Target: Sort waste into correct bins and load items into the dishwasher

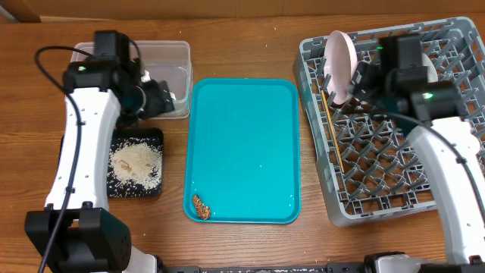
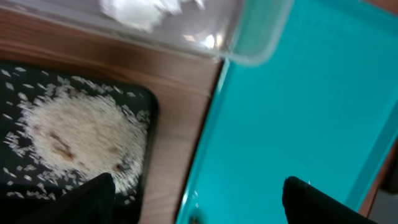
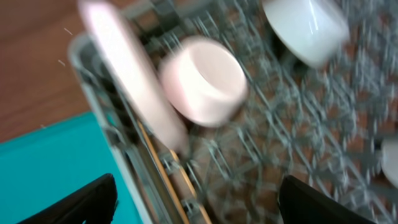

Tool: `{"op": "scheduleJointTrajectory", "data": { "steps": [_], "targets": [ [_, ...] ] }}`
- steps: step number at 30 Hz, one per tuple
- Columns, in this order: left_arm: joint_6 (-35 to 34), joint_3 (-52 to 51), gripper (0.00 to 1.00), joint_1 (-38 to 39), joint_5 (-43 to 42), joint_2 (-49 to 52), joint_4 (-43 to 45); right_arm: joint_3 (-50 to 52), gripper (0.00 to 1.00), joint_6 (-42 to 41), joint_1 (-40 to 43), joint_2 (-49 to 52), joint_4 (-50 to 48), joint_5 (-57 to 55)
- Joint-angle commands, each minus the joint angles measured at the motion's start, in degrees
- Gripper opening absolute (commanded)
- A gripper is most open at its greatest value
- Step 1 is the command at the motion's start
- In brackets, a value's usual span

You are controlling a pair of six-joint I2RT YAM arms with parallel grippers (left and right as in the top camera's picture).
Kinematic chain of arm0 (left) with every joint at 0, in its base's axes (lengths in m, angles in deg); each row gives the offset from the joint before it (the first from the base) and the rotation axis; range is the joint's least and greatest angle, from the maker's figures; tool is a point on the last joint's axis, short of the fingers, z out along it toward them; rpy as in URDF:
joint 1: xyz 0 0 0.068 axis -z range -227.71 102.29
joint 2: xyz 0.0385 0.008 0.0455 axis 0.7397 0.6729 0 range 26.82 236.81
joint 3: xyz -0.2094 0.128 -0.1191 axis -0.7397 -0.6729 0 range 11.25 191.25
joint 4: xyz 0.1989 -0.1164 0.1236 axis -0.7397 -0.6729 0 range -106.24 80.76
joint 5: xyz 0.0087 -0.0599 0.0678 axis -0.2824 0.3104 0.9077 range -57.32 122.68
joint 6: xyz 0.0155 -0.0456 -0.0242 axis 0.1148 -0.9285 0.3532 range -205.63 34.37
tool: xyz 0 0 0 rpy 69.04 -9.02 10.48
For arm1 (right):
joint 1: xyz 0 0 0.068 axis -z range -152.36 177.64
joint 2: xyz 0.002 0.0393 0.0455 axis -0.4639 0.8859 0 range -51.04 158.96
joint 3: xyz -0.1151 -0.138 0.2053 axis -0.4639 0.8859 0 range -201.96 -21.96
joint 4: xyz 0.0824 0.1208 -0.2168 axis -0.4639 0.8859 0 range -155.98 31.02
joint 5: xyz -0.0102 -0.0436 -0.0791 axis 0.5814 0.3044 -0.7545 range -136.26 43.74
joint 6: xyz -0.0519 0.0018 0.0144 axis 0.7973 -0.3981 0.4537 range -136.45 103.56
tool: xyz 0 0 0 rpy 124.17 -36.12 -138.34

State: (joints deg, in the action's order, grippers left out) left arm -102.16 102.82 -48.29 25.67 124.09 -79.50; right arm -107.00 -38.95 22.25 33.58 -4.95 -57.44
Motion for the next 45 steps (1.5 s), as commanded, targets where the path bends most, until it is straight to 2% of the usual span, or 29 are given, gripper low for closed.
{"op": "scheduleJointTrajectory", "data": {
  "steps": [1, 6, 9, 14, 26, 36, 39, 42, 45],
  "targets": [
    [1.33, -2.23, 0.89, 4.94, -0.04, -1.38, -2.58, -0.20, 0.88, -0.22, 5.29, 0.35, 3.08, 8.98],
    [0.63, -8.57, 0.89, 11.37, -0.09, -1.38, -6.80, -0.20, 0.92, -0.22, 8.44, 0.35, 6.88, 9.22],
    [-1.11, -13.03, 0.91, 14.80, -0.13, -1.38, -8.22, -0.20, 0.99, -0.20, 8.52, 0.35, 8.17, 9.20],
    [-5.49, -19.71, 0.91, 20.02, -0.13, -1.38, -8.63, -0.20, 1.00, -0.22, 8.52, 0.35, 8.72, 9.25],
    [-7.45, -32.39, 0.91, 28.46, -0.50, -1.38, 4.22, -0.20, 1.00, -0.22, 8.52, 0.35, 9.09, 10.03],
    [-14.36, -40.68, 0.93, 28.76, -0.46, -1.38, 9.62, -0.20, 1.00, -0.22, 8.52, 0.35, 9.18, 10.03],
    [-14.36, -42.25, 0.93, 28.72, -0.28, -1.38, 11.26, -0.20, 1.00, -0.22, 8.52, 0.35, 9.18, 10.03],
    [-14.34, -42.45, 0.85, 28.72, -0.02, -1.38, 11.85, -0.20, 1.00, -0.22, 8.52, 0.35, 9.18, 10.03],
    [-14.32, -42.45, 0.62, 28.72, 0.22, -1.38, 12.07, -0.20, 1.00, -0.22, 8.52, 0.35, 9.18, 10.03]
  ]
}}
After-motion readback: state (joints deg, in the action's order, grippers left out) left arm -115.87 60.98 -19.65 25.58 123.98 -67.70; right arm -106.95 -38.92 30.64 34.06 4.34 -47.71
